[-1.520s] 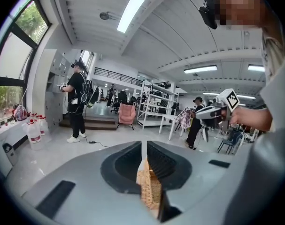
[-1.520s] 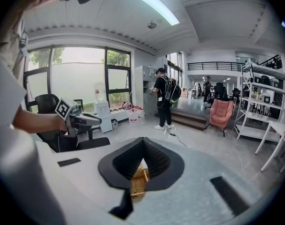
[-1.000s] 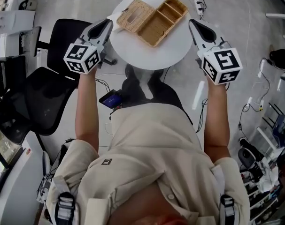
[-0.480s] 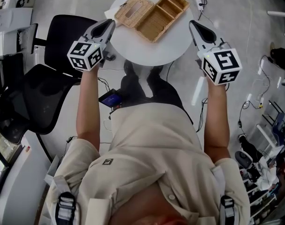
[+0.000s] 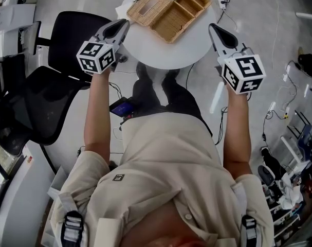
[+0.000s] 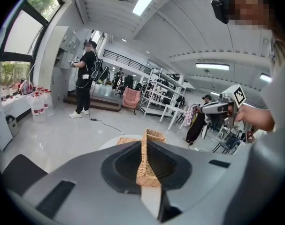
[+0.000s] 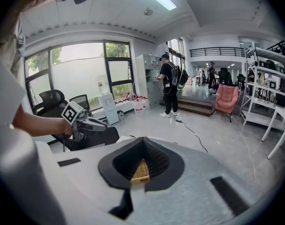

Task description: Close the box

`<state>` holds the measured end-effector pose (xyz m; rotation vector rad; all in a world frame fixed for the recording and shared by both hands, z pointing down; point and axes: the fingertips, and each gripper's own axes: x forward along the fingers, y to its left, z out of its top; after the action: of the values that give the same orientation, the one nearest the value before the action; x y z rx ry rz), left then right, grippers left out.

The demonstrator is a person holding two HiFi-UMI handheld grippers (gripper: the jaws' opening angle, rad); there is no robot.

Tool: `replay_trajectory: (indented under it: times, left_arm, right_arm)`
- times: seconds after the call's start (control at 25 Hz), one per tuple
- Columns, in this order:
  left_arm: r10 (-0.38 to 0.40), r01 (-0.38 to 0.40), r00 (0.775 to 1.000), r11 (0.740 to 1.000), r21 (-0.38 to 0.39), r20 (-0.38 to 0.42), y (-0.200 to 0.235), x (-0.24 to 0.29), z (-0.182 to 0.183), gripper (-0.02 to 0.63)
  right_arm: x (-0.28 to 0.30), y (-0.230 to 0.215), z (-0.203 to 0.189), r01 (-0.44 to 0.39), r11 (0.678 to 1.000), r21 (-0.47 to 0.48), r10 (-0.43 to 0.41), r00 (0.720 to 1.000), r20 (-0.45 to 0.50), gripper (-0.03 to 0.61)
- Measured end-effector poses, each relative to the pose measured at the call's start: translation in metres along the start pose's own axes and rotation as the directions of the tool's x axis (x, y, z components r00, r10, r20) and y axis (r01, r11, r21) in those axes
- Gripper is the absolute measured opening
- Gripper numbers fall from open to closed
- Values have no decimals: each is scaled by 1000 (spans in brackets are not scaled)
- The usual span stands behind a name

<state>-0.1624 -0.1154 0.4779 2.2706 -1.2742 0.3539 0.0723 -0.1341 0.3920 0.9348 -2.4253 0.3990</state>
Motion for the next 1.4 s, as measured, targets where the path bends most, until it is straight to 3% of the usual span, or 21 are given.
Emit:
replay_trajectory:
  times: [1.4]
  left_arm:
    - [-70, 59, 987, 995, -79, -144, 13, 69, -63, 35]
  right_arm:
    - [32, -27, -38, 8, 998, 67, -5, 999, -49, -7]
